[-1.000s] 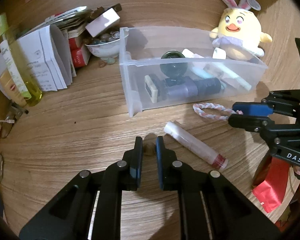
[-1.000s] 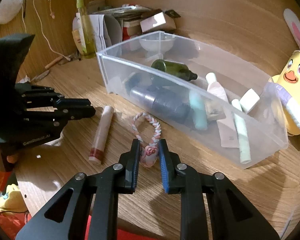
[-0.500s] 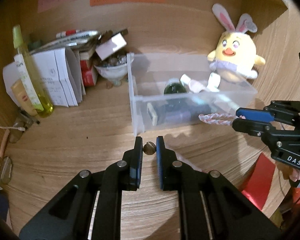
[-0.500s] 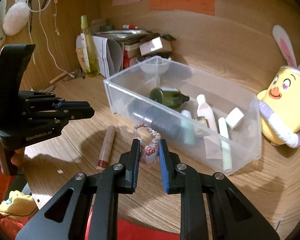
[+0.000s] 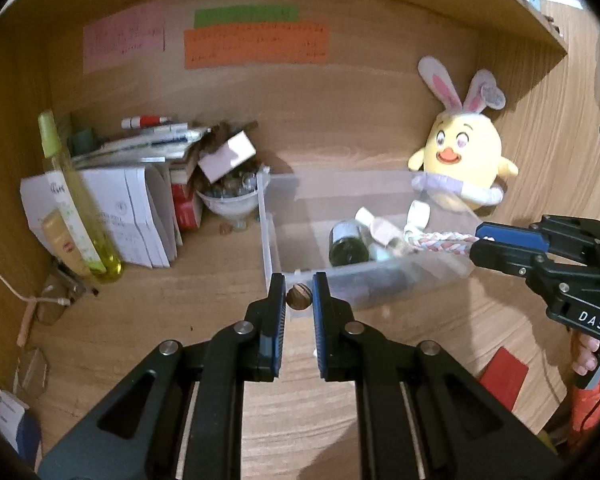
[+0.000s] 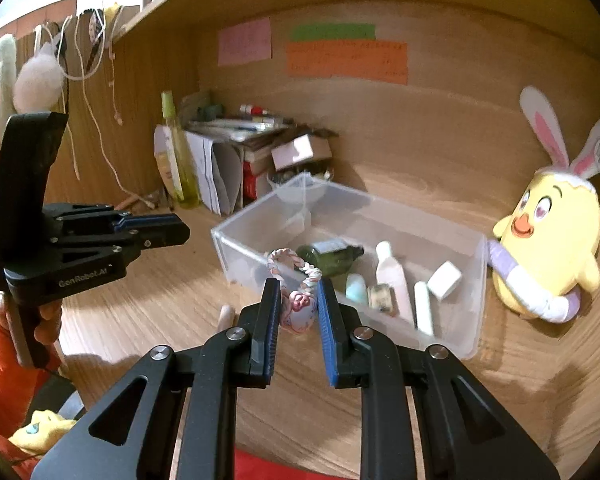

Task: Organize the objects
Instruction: 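Carry the hair tie and bead over the clear bin with both grippers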

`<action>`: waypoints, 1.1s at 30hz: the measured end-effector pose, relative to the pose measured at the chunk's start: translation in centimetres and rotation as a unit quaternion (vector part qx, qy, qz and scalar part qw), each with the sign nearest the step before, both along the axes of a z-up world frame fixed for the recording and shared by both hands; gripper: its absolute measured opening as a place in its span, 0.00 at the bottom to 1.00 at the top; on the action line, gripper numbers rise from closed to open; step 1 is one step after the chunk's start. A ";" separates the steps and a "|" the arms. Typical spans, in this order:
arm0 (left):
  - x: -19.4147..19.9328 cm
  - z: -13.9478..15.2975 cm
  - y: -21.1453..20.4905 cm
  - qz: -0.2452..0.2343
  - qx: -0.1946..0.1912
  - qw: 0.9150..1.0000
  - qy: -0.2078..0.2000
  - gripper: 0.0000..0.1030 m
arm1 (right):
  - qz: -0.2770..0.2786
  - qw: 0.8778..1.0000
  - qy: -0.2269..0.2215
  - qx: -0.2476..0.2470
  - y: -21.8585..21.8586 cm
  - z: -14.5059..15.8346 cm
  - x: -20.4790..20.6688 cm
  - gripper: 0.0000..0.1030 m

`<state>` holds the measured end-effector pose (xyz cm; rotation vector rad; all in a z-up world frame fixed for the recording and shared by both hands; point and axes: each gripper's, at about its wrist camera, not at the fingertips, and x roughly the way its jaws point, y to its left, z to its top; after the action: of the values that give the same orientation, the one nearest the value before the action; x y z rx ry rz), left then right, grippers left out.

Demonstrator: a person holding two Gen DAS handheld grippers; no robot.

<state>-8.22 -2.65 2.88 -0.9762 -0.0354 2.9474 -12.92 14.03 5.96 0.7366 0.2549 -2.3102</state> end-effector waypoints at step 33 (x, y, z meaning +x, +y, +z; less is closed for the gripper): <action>-8.2 -2.8 1.1 -0.003 0.023 0.999 -0.046 0.12 | -0.070 0.997 -0.025 0.037 0.1 -2.1 -8.3 0.16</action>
<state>-16.45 -1.52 0.05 -1.1026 -0.1015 2.8807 -21.19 14.12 3.83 0.8717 0.2750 -2.4210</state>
